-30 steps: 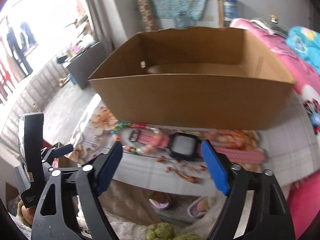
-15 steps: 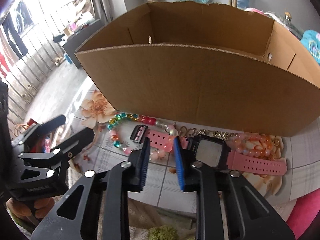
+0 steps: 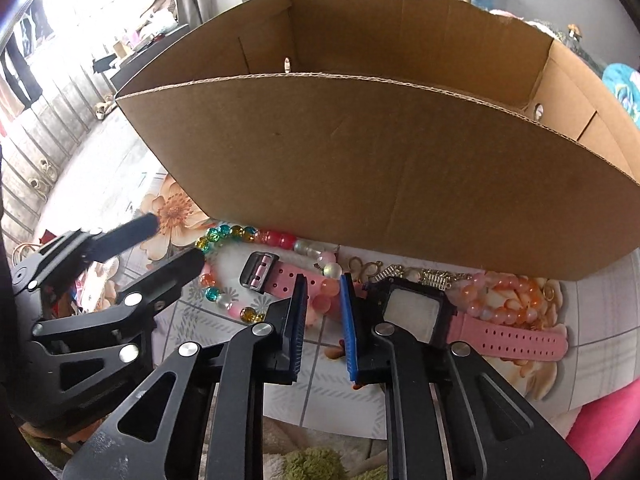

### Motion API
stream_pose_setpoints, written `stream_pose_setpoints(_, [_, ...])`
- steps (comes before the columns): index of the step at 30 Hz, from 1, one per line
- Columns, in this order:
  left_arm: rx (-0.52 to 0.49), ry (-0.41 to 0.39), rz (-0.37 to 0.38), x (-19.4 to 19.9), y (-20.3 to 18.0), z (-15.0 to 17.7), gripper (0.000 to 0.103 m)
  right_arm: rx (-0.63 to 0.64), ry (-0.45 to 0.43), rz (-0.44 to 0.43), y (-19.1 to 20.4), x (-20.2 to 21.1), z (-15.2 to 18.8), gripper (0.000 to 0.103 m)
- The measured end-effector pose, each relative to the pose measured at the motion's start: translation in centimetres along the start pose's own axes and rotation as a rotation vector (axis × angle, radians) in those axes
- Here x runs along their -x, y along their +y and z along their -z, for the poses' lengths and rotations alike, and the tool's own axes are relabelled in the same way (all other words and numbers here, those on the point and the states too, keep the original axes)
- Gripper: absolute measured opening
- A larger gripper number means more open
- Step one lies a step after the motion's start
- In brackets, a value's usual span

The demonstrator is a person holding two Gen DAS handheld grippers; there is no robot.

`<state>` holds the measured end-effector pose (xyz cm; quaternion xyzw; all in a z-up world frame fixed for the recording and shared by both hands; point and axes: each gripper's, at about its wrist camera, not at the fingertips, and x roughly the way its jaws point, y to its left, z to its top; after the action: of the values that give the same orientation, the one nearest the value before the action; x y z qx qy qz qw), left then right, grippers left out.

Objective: Organize jewelry

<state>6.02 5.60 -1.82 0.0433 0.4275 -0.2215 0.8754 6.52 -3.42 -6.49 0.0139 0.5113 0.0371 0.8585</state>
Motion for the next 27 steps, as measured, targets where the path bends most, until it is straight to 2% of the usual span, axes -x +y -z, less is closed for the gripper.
stream_pose_setpoints(3, [-0.035, 0.048, 0.015, -1.3, -0.5, -0.2, 0.033, 0.006, 0.006, 0.001, -0.2, 0.1, -0.4, 0.015])
stream_pose_setpoints(5, [-0.043, 0.075, 0.014, -2.0, -0.6, -0.3, 0.029, 0.002, 0.01, 0.001, -0.5, 0.0, -0.6, 0.014])
stream_pose_setpoints(11, [-0.049, 0.09, 0.003, -2.5, -0.7, -0.9, 0.028, 0.007, 0.025, 0.013, -0.5, 0.1, -0.8, 0.012])
stream_pose_setpoints(16, [-0.081, 0.089, -0.042, -2.7, -0.8, -0.9, 0.01, -0.014, 0.013, -0.001, -0.5, -0.2, -0.6, 0.007])
stream_pose_setpoints(27, [-0.04, 0.04, -0.042, 0.1, -1.5, -1.1, 0.009, -0.026, -0.054, -0.091, -1.7, 1.6, -0.6, 0.007])
